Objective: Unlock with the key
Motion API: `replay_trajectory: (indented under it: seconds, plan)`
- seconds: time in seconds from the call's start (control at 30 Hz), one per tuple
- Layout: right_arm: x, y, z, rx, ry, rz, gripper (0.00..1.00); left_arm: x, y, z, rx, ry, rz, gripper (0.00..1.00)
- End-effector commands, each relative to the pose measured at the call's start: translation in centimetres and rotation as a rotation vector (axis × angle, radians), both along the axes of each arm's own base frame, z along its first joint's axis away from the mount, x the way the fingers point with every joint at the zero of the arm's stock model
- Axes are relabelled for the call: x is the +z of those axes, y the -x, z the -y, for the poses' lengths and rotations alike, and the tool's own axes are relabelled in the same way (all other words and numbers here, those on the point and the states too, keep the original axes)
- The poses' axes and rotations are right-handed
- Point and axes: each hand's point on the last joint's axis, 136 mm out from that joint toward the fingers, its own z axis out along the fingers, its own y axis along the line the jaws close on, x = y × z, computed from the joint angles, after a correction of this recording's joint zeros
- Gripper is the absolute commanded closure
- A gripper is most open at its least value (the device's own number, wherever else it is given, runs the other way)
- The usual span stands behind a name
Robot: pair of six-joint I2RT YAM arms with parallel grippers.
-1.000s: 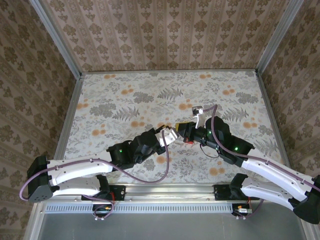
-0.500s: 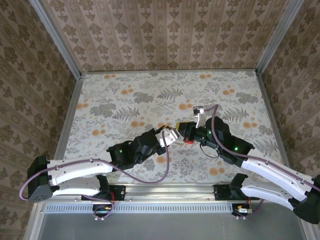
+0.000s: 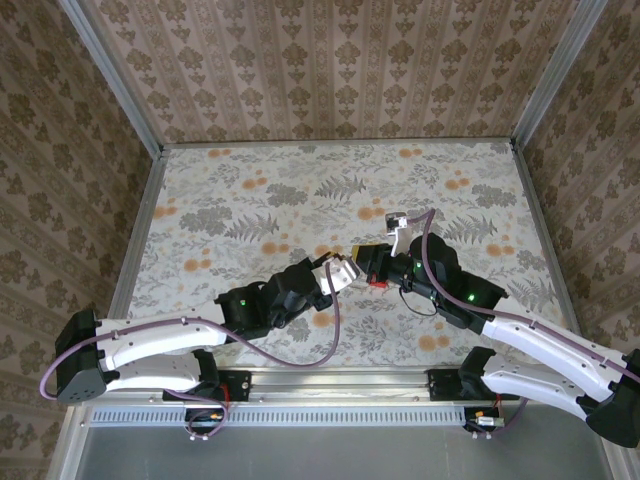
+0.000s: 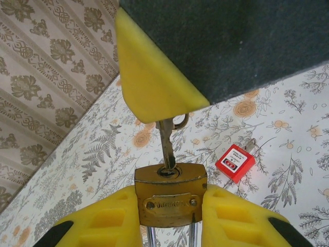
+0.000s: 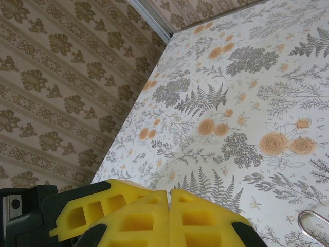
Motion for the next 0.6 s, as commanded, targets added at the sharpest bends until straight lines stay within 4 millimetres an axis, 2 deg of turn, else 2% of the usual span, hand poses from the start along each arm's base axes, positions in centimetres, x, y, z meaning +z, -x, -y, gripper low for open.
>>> replay_trajectory:
  seconds: [0.0, 0.33, 0.57]
  plan:
    - [-0.75, -0.11, -0.24, -0.007, 0.000, -0.009, 1.00, 2.50, 0.05, 0.49, 0.001, 0.062, 0.028, 0.74]
    - [-0.78, -0.11, -0.60, -0.002, -0.006, -0.011, 1.00, 2.54, 0.14, 0.63, -0.003, 0.065, 0.027, 0.74]
    - [-1.63, -0.15, -0.67, -0.014, 0.020, -0.012, 1.00, 3.26, 0.07, 0.62, 0.005, 0.090, 0.031, 0.75]
